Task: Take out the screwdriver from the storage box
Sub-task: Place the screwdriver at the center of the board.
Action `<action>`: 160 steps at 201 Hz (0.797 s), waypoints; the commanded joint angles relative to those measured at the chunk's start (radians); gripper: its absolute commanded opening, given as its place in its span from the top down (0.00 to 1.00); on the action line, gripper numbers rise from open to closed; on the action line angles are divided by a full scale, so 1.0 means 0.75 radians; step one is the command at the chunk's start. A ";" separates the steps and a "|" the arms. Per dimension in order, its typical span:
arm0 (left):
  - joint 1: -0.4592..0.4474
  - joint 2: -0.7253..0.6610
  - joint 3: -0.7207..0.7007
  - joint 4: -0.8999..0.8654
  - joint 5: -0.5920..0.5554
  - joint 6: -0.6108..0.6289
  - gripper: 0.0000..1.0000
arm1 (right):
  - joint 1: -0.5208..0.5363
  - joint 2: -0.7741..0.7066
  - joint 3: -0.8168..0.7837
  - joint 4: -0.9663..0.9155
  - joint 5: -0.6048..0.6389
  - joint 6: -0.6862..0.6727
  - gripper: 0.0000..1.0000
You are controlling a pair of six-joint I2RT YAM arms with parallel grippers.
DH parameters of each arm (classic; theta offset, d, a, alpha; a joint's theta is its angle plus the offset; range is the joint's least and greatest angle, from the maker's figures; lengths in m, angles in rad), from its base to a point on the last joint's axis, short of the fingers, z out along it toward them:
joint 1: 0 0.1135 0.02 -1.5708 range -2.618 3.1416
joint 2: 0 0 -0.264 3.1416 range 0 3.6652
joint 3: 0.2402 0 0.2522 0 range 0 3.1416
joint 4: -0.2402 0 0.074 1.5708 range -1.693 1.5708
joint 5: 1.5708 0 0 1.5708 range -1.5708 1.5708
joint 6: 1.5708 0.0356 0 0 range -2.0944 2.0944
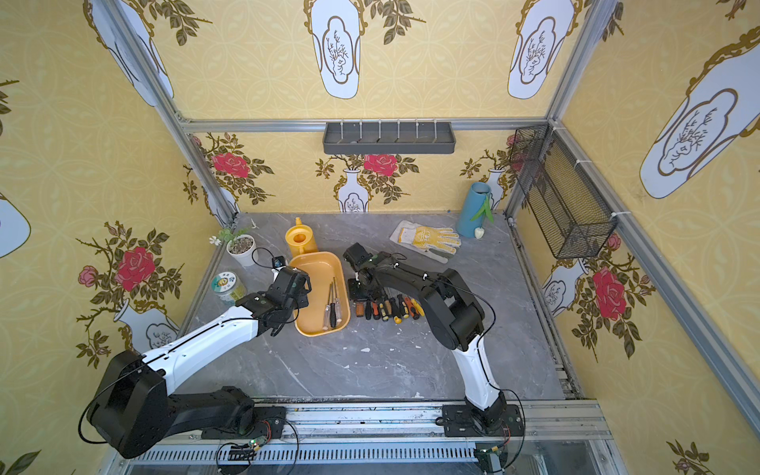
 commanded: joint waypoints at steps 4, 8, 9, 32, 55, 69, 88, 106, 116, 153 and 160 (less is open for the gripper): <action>0.001 -0.017 -0.017 0.030 -0.012 -0.018 1.00 | 0.002 0.030 0.033 -0.037 0.024 0.005 1.00; 0.001 -0.020 -0.019 0.027 -0.013 -0.019 1.00 | 0.002 0.030 0.029 -0.034 0.024 0.005 1.00; 0.001 -0.021 -0.018 0.028 -0.016 -0.019 1.00 | 0.002 0.030 0.029 -0.033 0.024 0.005 1.00; 0.001 -0.029 -0.021 0.024 -0.016 -0.023 1.00 | 0.001 0.036 0.018 -0.024 0.031 0.018 1.00; 0.001 -0.023 -0.017 0.021 -0.014 -0.021 1.00 | 0.001 0.042 0.017 -0.029 0.033 0.022 1.00; 0.001 -0.022 -0.015 0.026 -0.012 -0.021 1.00 | 0.002 0.044 0.017 -0.031 0.032 0.022 0.98; 0.001 -0.009 -0.012 0.034 -0.002 -0.025 1.00 | 0.004 0.044 0.008 -0.033 0.032 0.021 0.89; 0.001 0.003 -0.008 0.034 0.001 -0.029 1.00 | 0.004 0.044 0.000 -0.032 0.037 0.026 0.85; 0.001 0.007 -0.007 0.041 0.001 -0.032 1.00 | 0.003 0.044 0.002 -0.034 0.036 0.026 0.79; 0.001 0.015 -0.010 0.050 0.005 -0.025 1.00 | 0.004 0.051 0.010 -0.046 0.044 0.029 0.67; 0.001 0.015 -0.009 0.050 0.006 -0.024 1.00 | 0.003 0.051 0.010 -0.046 0.044 0.032 0.63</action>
